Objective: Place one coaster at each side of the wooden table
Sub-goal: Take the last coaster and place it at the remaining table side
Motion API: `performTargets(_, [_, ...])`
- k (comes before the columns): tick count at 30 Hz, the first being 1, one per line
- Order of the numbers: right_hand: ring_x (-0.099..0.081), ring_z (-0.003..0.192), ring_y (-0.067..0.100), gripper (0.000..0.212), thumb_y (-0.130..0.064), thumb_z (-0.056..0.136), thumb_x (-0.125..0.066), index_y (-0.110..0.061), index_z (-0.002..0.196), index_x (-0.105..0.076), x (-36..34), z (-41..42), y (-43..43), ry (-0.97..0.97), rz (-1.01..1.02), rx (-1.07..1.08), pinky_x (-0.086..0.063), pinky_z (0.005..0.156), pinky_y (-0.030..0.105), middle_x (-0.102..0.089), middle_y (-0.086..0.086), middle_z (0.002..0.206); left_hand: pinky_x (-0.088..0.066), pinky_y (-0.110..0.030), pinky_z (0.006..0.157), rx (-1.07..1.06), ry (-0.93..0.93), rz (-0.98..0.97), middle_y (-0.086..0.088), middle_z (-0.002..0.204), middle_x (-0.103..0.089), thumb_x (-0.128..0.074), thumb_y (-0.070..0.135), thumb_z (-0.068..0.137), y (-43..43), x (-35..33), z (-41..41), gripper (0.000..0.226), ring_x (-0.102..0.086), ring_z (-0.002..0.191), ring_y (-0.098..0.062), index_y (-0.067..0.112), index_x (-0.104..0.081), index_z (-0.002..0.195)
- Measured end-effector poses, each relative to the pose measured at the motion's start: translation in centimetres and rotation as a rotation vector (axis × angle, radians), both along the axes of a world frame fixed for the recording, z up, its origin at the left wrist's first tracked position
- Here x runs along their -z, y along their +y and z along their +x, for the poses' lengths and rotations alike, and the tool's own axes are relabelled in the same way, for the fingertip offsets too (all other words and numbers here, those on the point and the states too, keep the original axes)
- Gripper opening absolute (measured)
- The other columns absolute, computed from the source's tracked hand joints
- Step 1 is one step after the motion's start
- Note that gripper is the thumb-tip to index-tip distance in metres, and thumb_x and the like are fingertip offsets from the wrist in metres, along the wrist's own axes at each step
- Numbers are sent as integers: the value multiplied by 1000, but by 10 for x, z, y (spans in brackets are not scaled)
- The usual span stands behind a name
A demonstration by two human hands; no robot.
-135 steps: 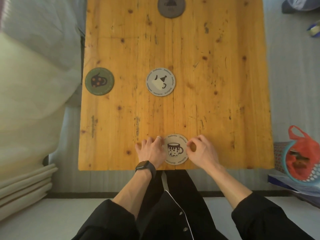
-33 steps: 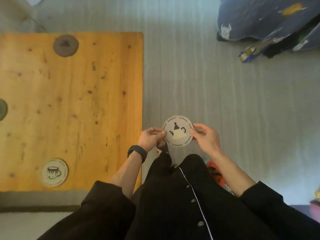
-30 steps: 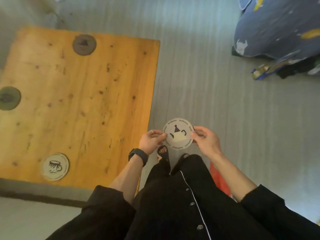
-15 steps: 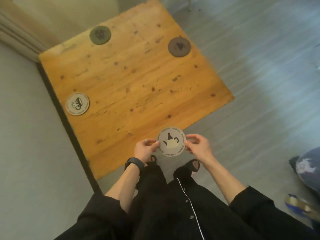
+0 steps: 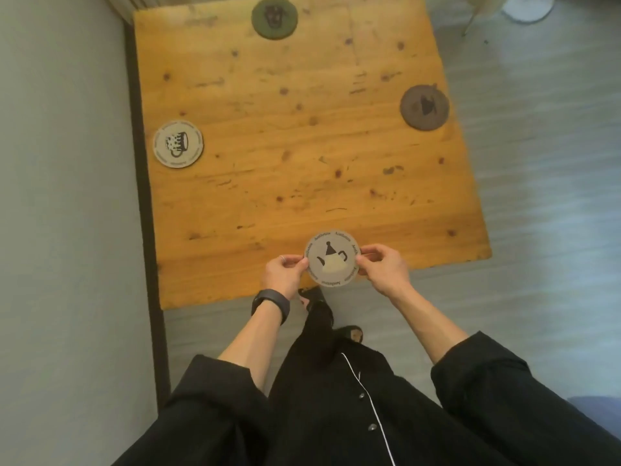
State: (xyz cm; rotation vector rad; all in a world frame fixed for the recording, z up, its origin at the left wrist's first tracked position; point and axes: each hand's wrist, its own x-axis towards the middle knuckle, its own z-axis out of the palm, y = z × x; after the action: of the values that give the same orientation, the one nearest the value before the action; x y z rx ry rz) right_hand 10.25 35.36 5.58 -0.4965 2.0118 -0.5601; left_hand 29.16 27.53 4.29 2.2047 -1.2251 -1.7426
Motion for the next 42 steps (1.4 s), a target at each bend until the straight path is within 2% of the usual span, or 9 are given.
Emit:
performTargets(6, [-74,77,9,12,-26,90,-72,-27,101,-66,19,1,-31,37,14,-25,-61,79,33,-75,-5,95,-47,-27,81,23,-108,-28,4,96,-69,-72,35,86,-27,17,-3,17,-61,91,-16,21,-74,95])
performTargets(8, [-69,73,2,12,-26,91,-71,-28,102,-64,24,3,-39,51,28,-35,-56,70,22,-72,-8,93,-50,-30,85,43,-159,-50,3,100,-70,-71,40,84,-36,20,-3,19,-62,96,-18,24,-76,93])
performTargets(10, [-61,72,-4,14,-28,93,-69,-26,106,-65,31,4,-48,69,51,-60,-47,65,16,-68,-10,92,-49,-38,98,95,-257,-97,-1,113,-69,-70,45,82,-44,26,-4,18,-58,112,-25,29,-76,86])
performTargets(12, [-62,77,4,18,-30,93,-69,-23,109,-66,40,4,-55,78,76,-80,-46,72,22,-69,-7,96,-41,-39,105,161,-352,-94,-3,124,-59,-66,45,85,-50,28,-6,17,-48,123,-29,30,-75,87])
performTargets(17, [-64,93,13,17,-30,92,-70,-22,107,-66,51,12,-61,68,134,-159,-47,78,26,-68,-5,98,-39,-39,102,183,-435,-50,-4,126,-52,-60,40,88,-52,29,-4,12,-42,123,-28,31,-67,85])
performTargets(23, [-65,92,13,15,-30,91,-70,-24,103,-65,54,17,-60,86,150,-138,-48,77,25,-67,-6,93,-37,-40,99,199,-439,-90,0,123,-52,-62,45,89,-48,30,1,18,-42,122,-24,30,-71,93])
performTargets(34, [-64,91,14,15,-29,89,-71,-21,99,-65,54,20,-59,97,178,-154,-54,83,31,-65,-7,89,-36,-40,98,238,-437,-100,2,120,-53,-61,46,88,-49,32,5,17,-43,121,-21,32,-70,91])
performTargets(42, [-63,90,13,11,-28,90,-69,-22,97,-63,52,23,-57,97,165,-113,-47,76,26,-66,-7,90,-36,-39,98,252,-444,-104,4,120,-56,-62,46,88,-48,30,5,17,-44,120,-21,32,-72,92])
